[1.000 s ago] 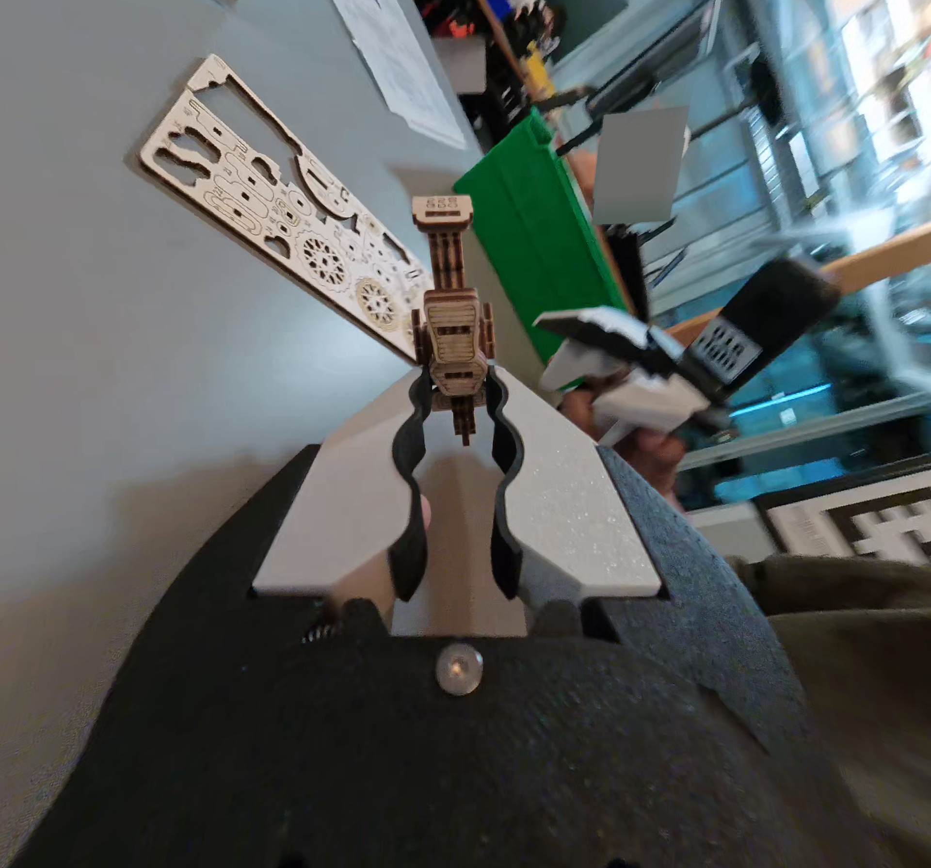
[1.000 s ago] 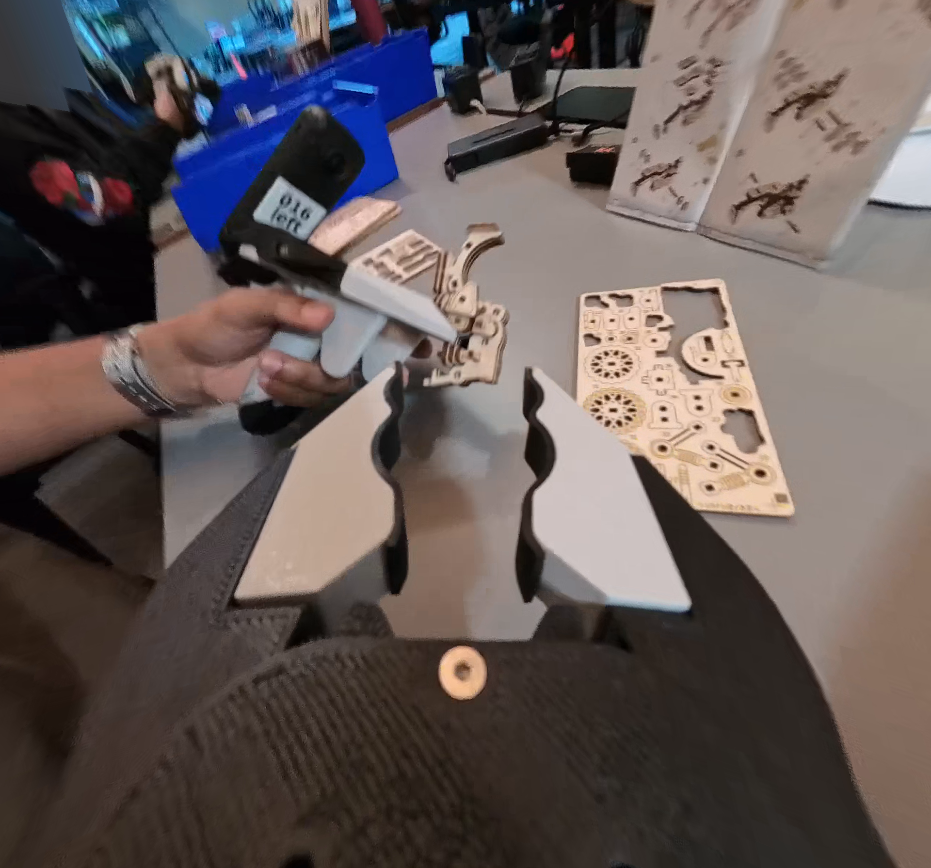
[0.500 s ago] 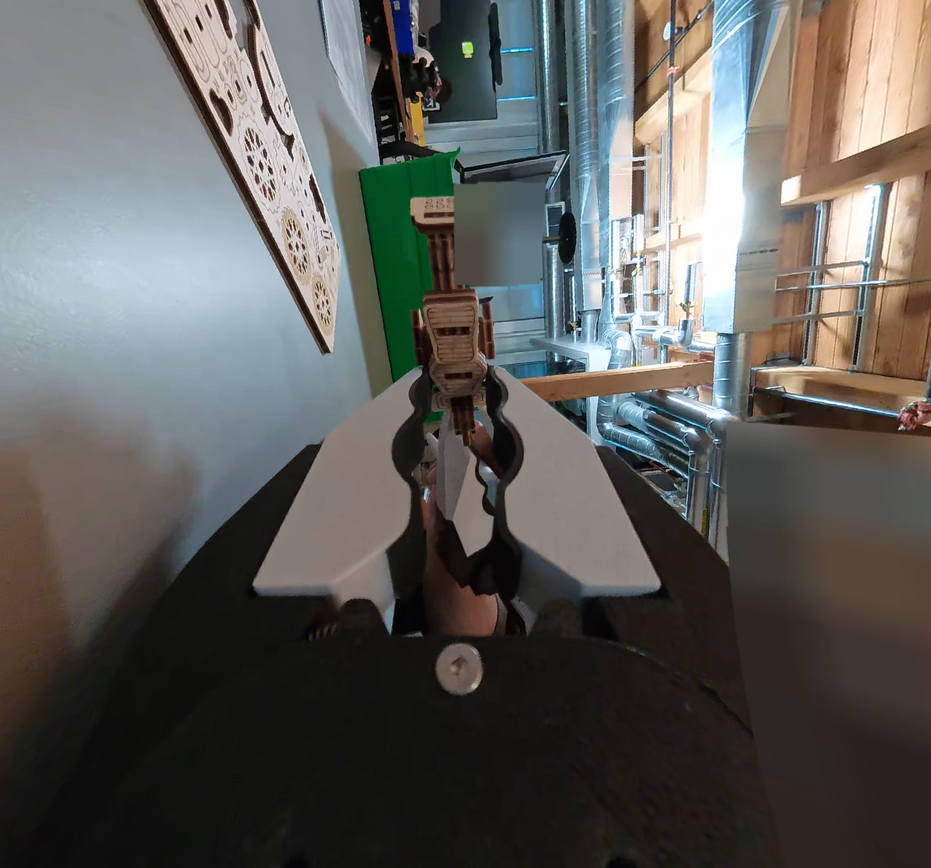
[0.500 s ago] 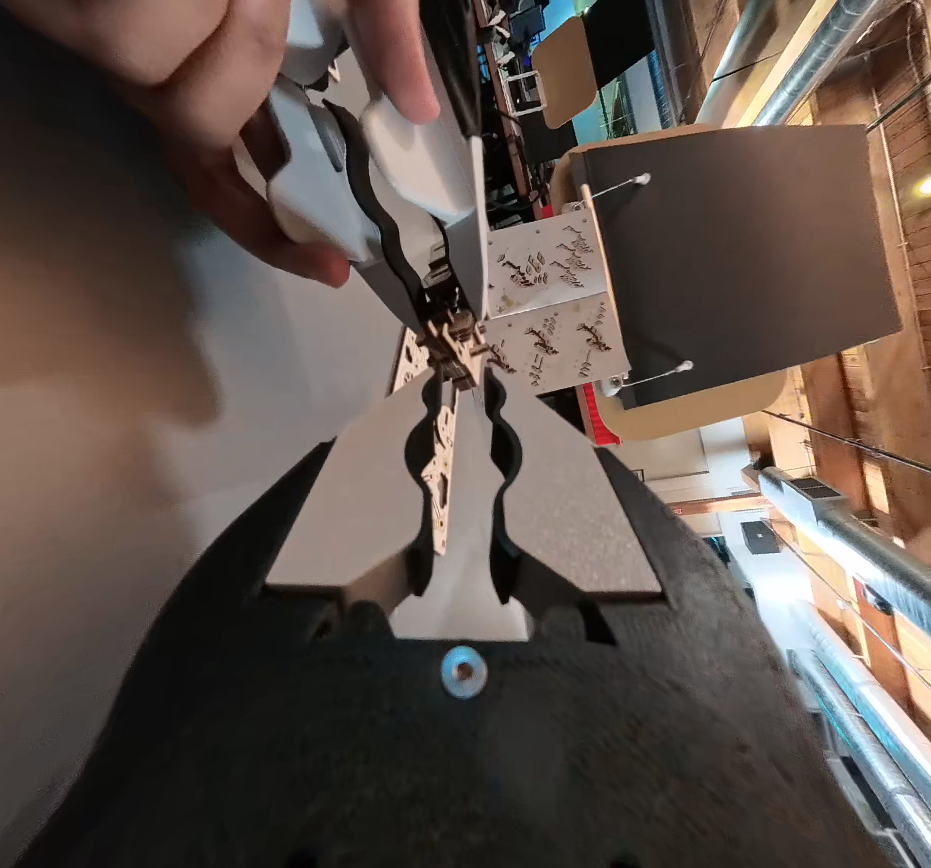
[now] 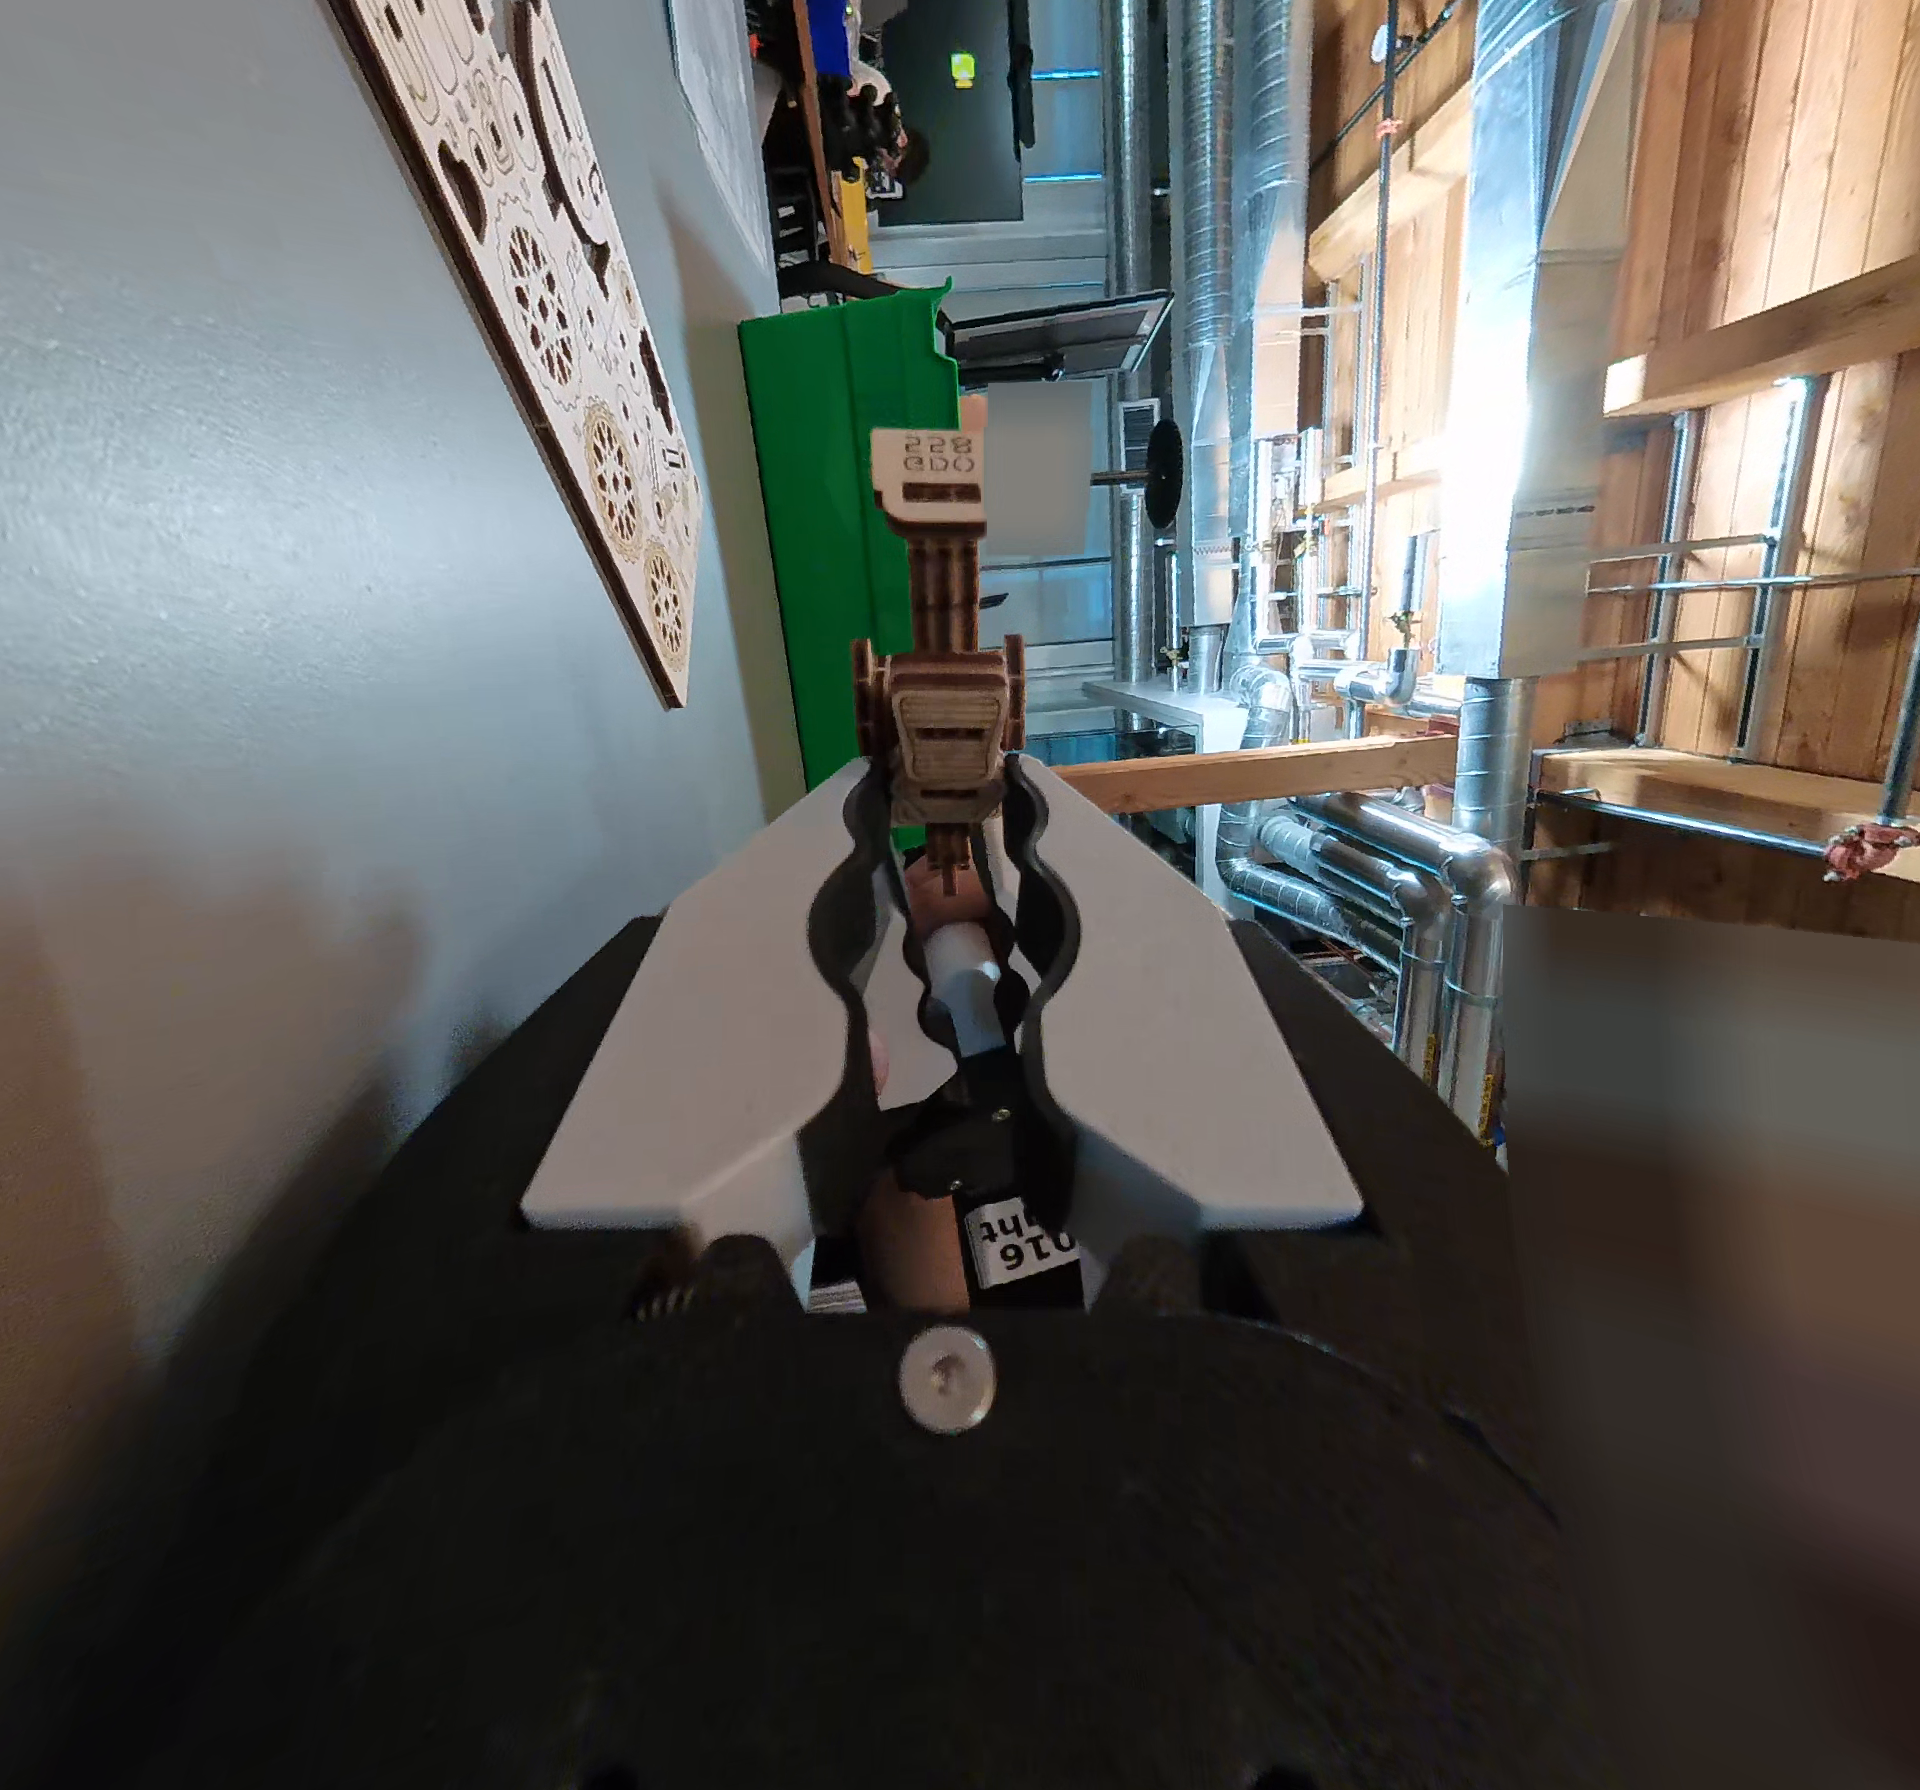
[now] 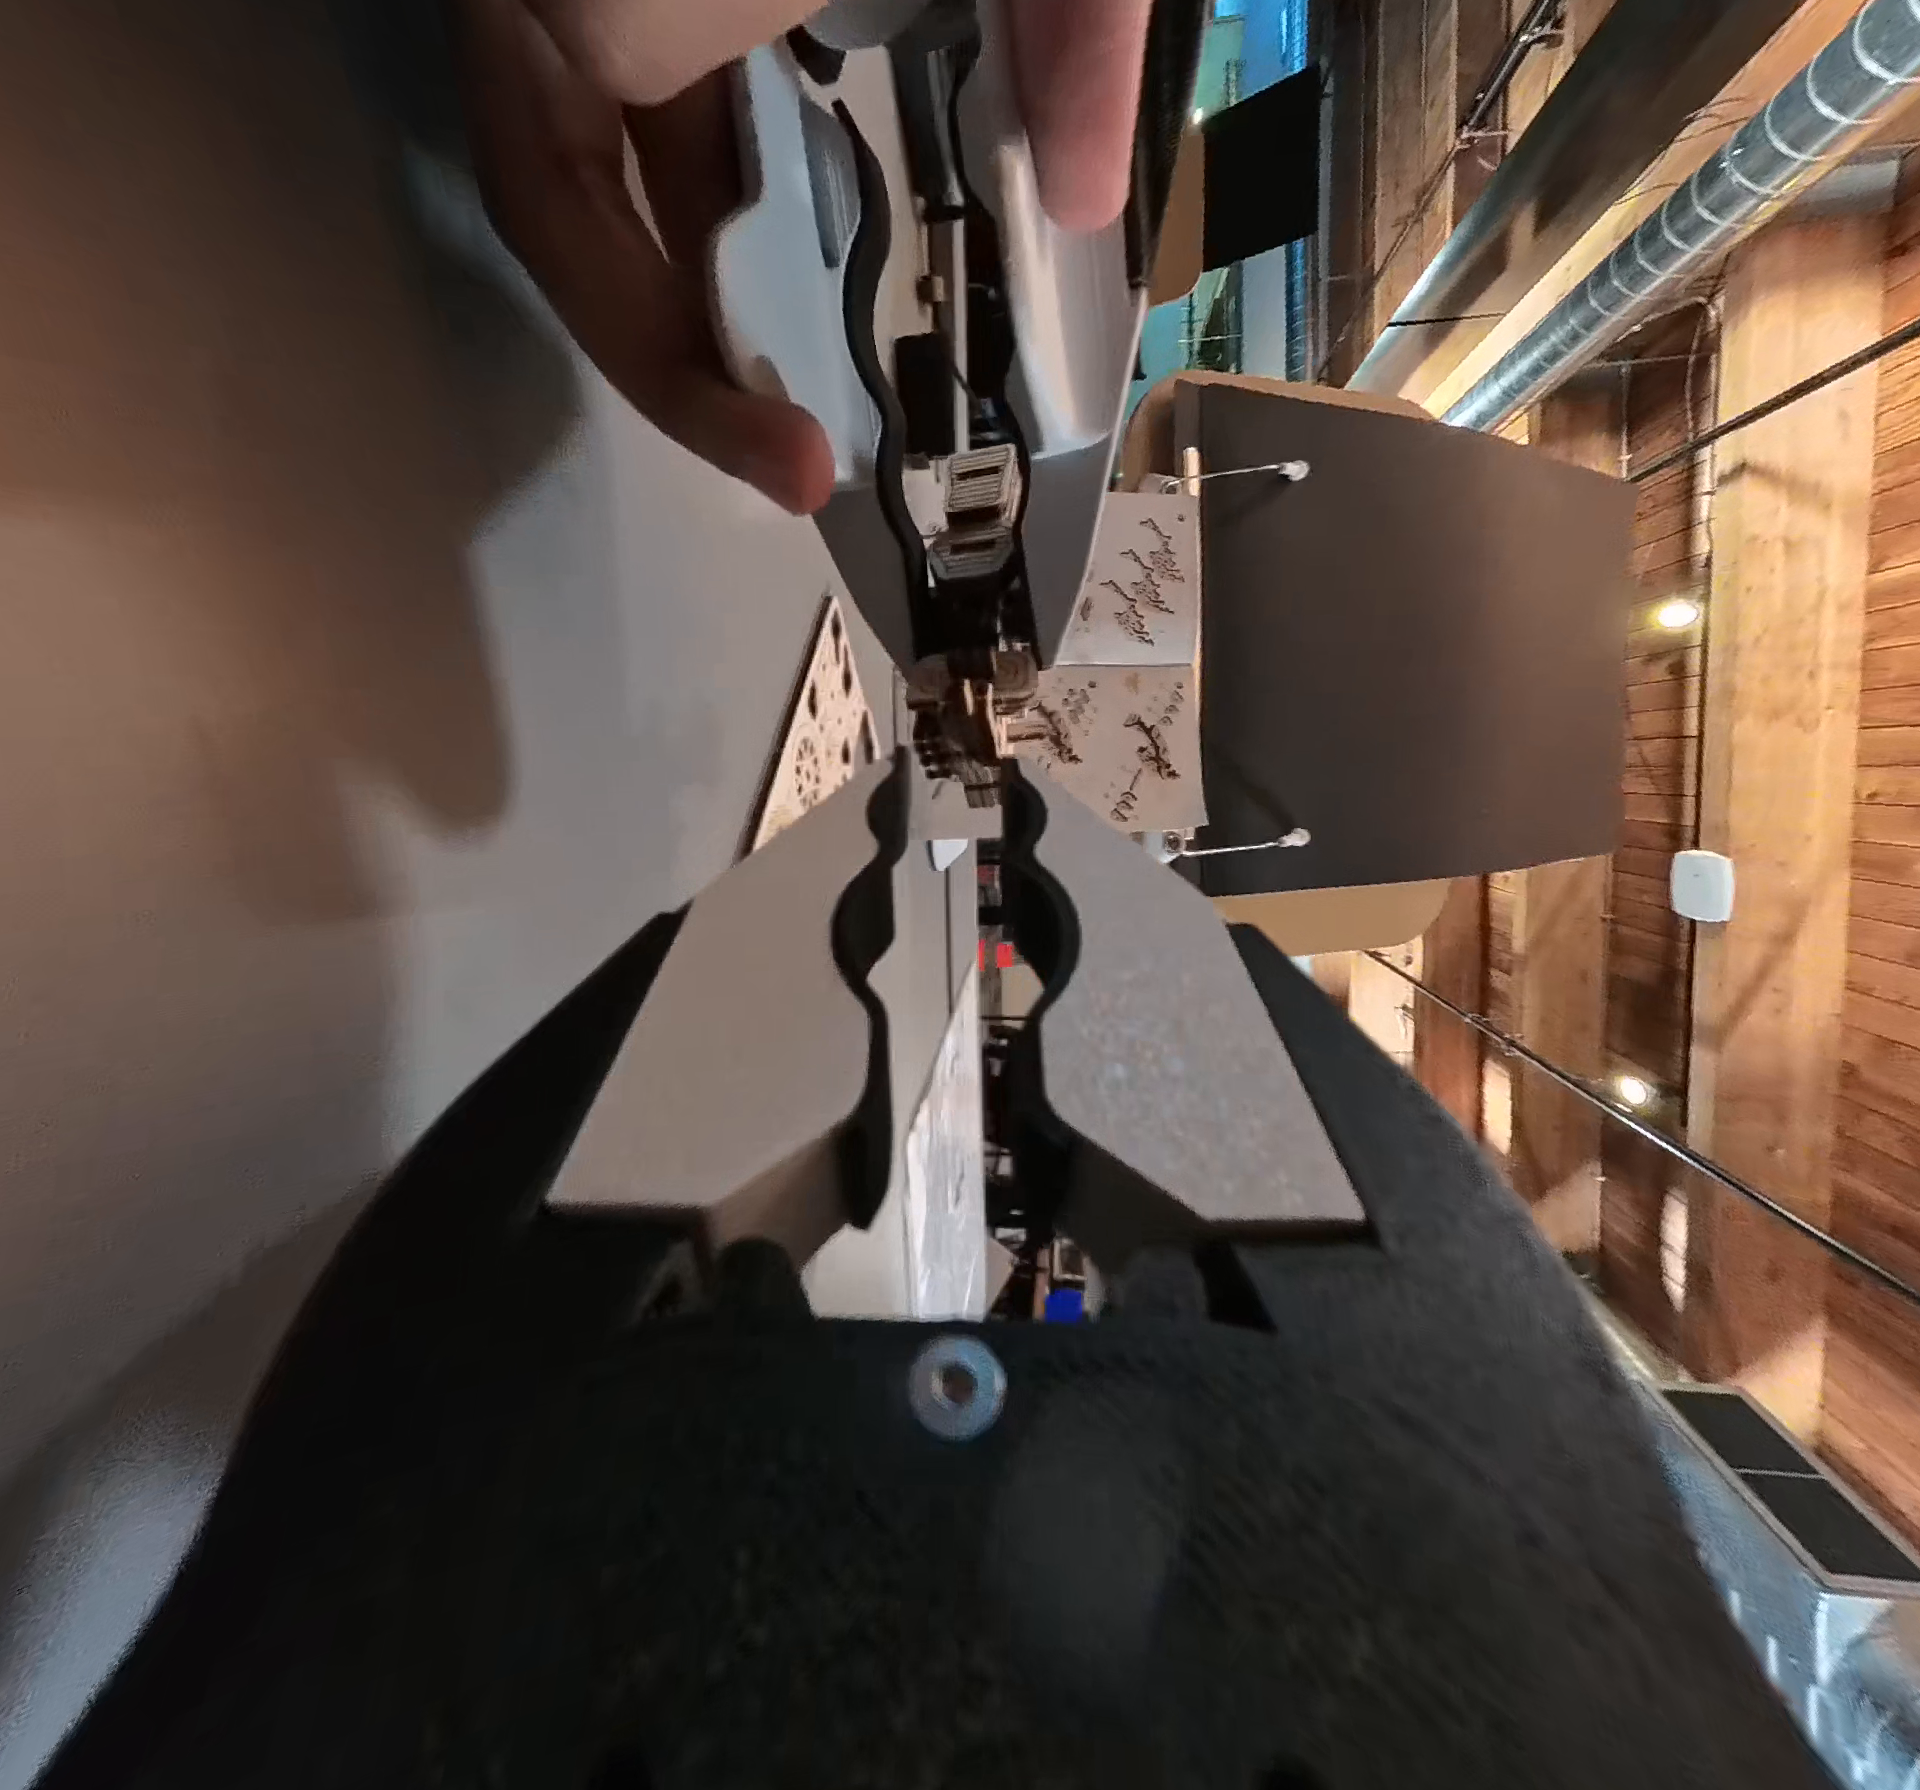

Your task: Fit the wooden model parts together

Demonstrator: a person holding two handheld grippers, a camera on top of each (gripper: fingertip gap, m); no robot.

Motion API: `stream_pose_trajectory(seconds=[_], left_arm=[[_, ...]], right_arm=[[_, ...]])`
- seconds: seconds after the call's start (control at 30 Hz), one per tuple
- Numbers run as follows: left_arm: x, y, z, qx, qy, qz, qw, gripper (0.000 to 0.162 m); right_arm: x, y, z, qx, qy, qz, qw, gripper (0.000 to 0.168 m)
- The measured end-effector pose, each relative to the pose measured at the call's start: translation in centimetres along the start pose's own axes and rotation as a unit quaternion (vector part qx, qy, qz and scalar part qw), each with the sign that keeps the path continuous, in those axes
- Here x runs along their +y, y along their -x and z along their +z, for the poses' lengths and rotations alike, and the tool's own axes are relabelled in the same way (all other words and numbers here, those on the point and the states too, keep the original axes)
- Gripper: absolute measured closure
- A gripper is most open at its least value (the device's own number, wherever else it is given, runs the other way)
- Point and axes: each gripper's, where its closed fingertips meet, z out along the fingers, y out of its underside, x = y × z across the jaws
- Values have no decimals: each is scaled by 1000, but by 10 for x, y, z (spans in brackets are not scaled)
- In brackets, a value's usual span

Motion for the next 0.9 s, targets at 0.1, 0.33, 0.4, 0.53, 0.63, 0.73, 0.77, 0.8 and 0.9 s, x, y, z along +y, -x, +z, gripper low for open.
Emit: stream_pose_trajectory(seconds=[0.1,0.33,0.4,0.53,0.63,0.73,0.77,0.8,0.9], left_arm=[[4,-1,1,1,13,6,1000,145],[8,-1,4,-3,23,37,999,135],[8,-4,3,2,32,57,998,121],[0,-4,-5,-26,31,112,993,101],[-20,-2,-18,-60,-9,158,986,99],[-54,-7,-41,-98,-102,235,962,112],[-63,-11,-48,-111,-127,263,950,114],[-70,-13,-54,-124,-144,286,939,115],[-79,-14,-62,-151,-152,330,919,117]], right_arm=[[0,-4,-1,16,-5,-8,1000,155],[1,-5,-1,10,-7,18,1000,161],[7,-12,-2,11,-6,72,997,161],[30,-16,-4,-48,-4,252,966,161],[6,3,-19,-208,-97,413,881,161],[-26,2,-40,-308,-181,493,793,162],[-33,3,-45,-334,-194,507,770,162],[-38,7,-50,-364,-200,520,746,161],[-38,26,-53,-435,-167,532,707,161]])
